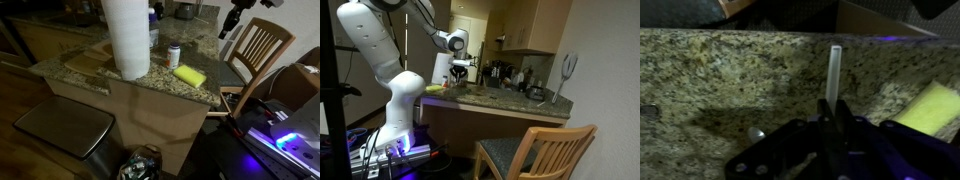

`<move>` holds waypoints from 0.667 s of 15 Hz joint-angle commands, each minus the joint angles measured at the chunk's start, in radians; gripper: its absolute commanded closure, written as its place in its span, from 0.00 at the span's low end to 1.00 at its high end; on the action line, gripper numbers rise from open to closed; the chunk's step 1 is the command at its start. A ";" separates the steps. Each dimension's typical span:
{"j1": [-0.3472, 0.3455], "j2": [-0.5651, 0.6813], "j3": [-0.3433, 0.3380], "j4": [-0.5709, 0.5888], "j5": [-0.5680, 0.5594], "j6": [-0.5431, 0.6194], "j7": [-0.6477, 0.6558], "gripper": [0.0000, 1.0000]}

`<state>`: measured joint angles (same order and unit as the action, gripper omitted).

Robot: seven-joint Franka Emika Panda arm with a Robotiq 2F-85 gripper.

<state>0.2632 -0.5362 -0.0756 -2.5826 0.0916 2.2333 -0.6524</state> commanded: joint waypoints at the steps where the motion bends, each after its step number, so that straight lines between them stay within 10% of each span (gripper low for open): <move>1: -0.084 0.125 -0.042 0.113 -0.002 0.109 0.052 0.97; 10: -0.152 0.258 -0.049 0.249 0.008 0.202 0.172 0.97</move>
<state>0.1303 -0.2783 -0.1438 -2.3350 0.0929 2.4377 -0.4769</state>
